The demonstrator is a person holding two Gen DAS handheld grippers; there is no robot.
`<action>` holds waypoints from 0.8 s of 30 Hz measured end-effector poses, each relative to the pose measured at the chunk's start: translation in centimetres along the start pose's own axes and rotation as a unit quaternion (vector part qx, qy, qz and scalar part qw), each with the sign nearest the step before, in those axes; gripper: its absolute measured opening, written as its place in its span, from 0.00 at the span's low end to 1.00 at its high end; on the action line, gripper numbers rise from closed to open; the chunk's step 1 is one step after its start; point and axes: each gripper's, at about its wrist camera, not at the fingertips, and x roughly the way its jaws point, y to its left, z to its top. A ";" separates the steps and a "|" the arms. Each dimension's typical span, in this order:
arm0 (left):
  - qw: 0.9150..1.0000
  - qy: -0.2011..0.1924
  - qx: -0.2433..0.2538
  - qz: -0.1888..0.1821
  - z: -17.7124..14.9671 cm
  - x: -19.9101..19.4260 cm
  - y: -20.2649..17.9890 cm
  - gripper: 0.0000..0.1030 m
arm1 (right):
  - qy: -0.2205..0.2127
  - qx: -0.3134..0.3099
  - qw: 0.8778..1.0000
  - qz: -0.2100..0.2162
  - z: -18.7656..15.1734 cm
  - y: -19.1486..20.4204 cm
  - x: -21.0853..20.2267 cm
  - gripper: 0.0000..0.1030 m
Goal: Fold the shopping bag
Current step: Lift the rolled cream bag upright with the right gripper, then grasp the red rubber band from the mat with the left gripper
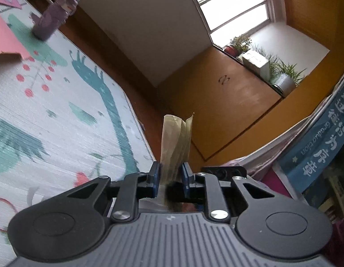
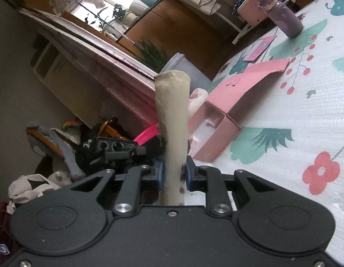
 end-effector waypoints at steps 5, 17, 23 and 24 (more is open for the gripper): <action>1.000 0.004 0.003 0.015 -0.4 0.3 0.6 0.20 | 0.023 -0.043 0.998 -0.048 0.1 0.7 0.1 0.16; 0.990 -0.091 0.045 0.095 3.1 -6.1 0.5 0.72 | 0.013 -0.338 0.889 -0.309 0.6 5.1 0.2 0.14; 0.982 -0.057 0.060 0.169 3.6 -7.5 0.7 0.72 | -0.072 -0.345 0.877 -0.326 2.4 4.3 -2.6 0.15; 0.978 -0.050 0.077 0.188 3.2 -7.5 0.7 0.72 | -0.070 -0.336 0.882 -0.323 2.4 3.9 -2.6 0.15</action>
